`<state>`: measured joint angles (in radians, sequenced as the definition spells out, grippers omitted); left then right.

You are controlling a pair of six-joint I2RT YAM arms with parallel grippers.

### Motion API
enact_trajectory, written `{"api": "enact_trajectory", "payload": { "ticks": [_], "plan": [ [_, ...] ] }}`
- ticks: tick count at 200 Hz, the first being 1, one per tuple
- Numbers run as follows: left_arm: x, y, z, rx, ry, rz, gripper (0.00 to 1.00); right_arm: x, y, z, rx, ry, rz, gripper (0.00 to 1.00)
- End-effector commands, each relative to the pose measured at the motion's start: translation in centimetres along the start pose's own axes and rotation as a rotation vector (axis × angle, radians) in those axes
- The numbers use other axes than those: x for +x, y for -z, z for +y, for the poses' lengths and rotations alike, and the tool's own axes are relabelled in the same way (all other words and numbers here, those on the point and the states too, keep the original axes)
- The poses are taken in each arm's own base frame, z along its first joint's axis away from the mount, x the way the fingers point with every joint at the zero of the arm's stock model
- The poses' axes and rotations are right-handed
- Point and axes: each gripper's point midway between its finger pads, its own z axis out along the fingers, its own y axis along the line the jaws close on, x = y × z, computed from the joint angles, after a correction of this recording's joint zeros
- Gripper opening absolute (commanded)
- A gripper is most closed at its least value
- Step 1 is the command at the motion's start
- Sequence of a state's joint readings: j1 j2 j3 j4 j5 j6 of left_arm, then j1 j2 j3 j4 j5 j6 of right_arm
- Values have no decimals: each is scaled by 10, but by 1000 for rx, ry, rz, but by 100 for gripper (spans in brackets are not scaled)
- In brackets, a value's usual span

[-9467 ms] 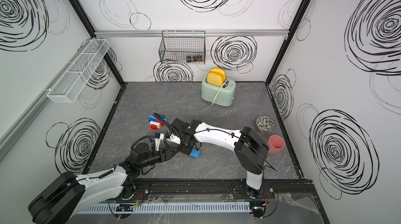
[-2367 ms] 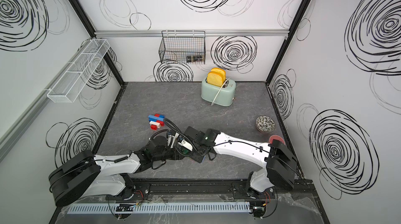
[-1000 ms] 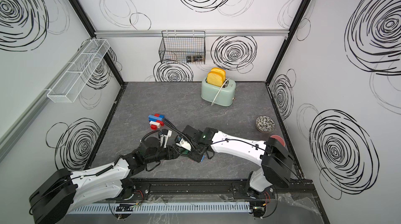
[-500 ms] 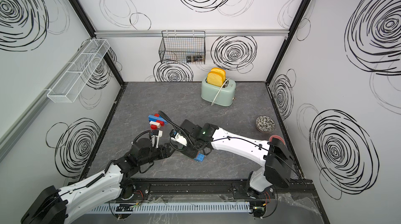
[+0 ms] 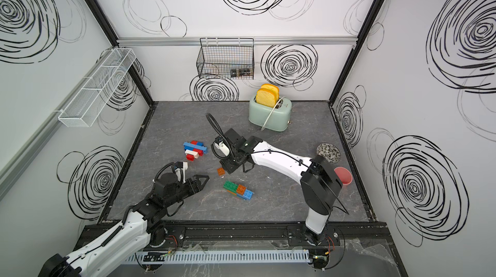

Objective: Assemble a heart with lego
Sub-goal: Assemble the lego brick with the lego brick, then pick up the lego brick from the center of the board.

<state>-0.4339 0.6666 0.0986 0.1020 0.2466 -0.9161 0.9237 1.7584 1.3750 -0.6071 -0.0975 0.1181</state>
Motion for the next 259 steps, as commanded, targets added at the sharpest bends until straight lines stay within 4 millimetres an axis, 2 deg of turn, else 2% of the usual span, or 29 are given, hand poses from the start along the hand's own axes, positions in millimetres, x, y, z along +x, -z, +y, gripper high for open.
{"api": "enact_trajectory", "payload": {
  "ticks": [1, 47, 108, 138, 183, 259],
  "plan": [
    [-3, 1, 0, 16, 5, -14, 77, -11, -18, 0, 9, -69, -8, 58],
    [-5, 2, 1, 21, 4, -22, 77, -15, -55, 2, 38, -97, 35, 59],
    [-3, 2, 0, 45, 8, -18, 77, -11, -87, 14, 51, -76, 91, 59],
    [-4, 3, -3, 57, 7, -22, 77, -11, -93, 15, 77, -61, 102, 58],
    [-3, 2, -3, 60, 5, -18, 78, -1, -101, 15, 117, -34, 139, 55],
    [-2, 2, -1, 57, 9, -19, 77, -2, -96, 11, 137, -33, 125, 50]
  ]
}}
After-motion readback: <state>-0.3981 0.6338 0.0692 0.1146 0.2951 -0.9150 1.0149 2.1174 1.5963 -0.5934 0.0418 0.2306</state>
